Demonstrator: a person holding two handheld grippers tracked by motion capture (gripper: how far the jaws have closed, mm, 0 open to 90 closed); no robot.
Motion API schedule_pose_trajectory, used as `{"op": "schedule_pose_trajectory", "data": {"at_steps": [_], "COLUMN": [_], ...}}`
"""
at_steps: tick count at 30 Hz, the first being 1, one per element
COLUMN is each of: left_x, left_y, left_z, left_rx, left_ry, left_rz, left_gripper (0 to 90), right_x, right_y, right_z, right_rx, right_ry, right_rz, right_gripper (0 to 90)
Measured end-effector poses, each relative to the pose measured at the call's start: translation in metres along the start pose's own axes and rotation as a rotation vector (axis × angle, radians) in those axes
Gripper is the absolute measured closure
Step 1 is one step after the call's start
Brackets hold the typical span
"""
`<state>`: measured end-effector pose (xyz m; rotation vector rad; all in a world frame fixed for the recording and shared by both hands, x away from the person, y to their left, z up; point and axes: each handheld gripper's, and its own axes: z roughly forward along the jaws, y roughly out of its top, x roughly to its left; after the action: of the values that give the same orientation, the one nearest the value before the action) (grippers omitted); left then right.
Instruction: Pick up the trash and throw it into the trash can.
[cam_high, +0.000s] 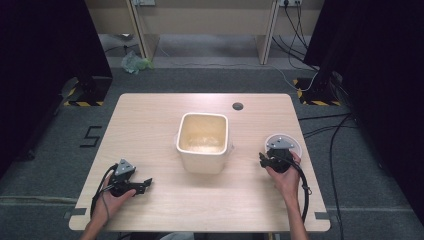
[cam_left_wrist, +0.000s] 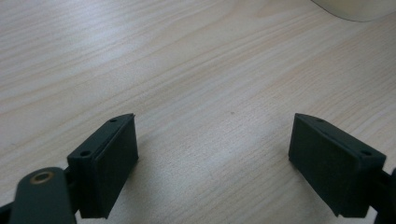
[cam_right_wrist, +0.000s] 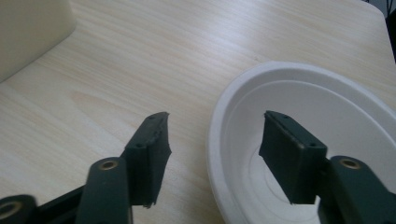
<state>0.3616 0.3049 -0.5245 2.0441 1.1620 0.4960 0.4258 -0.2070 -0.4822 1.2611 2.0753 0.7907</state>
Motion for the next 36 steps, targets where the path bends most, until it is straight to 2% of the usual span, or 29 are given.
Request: {"op": "schedule_pose_trajectory", "data": {"at_steps": [3, 4, 9, 12, 14, 16, 25, 36], "left_x": [0.000, 0.000, 0.000, 0.000, 0.000, 0.000, 0.000, 0.000], "left_y": [0.000, 0.000, 0.000, 0.000, 0.000, 0.000, 0.000, 0.000], "left_z": [0.000, 0.000, 0.000, 0.000, 0.000, 0.000, 0.000, 0.000], "left_rx": [0.000, 0.000, 0.000, 0.000, 0.000, 0.000, 0.000, 0.000], "left_ry": [0.000, 0.000, 0.000, 0.000, 0.000, 0.000, 0.000, 0.000], "left_rz": [0.000, 0.000, 0.000, 0.000, 0.000, -0.001, 0.000, 0.000], "left_gripper": [14.8, 14.8, 14.8, 14.8, 14.7, 14.8, 14.8, 14.8], "right_x": [-0.001, -0.002, -0.005, -0.006, -0.006, -0.004, 0.000, 0.004], "right_y": [-0.001, -0.003, -0.009, -0.011, -0.011, -0.011, -0.002, 0.007], "right_z": [0.002, 0.005, 0.011, 0.010, 0.010, 0.009, -0.007, -0.024], "right_rx": [-0.001, 0.007, 0.022, 0.015, 0.009, -0.011, -0.080, -0.145], "right_ry": [-0.001, 0.000, -0.007, 0.020, 0.026, 0.013, 0.030, 0.066], "right_rz": [-0.013, -0.027, -0.041, -0.049, -0.056, -0.085, -0.144, -0.150], "right_gripper": [48.5, 53.5, 65.1, 73.1, 74.7, 78.2, 81.7, 83.0]}}
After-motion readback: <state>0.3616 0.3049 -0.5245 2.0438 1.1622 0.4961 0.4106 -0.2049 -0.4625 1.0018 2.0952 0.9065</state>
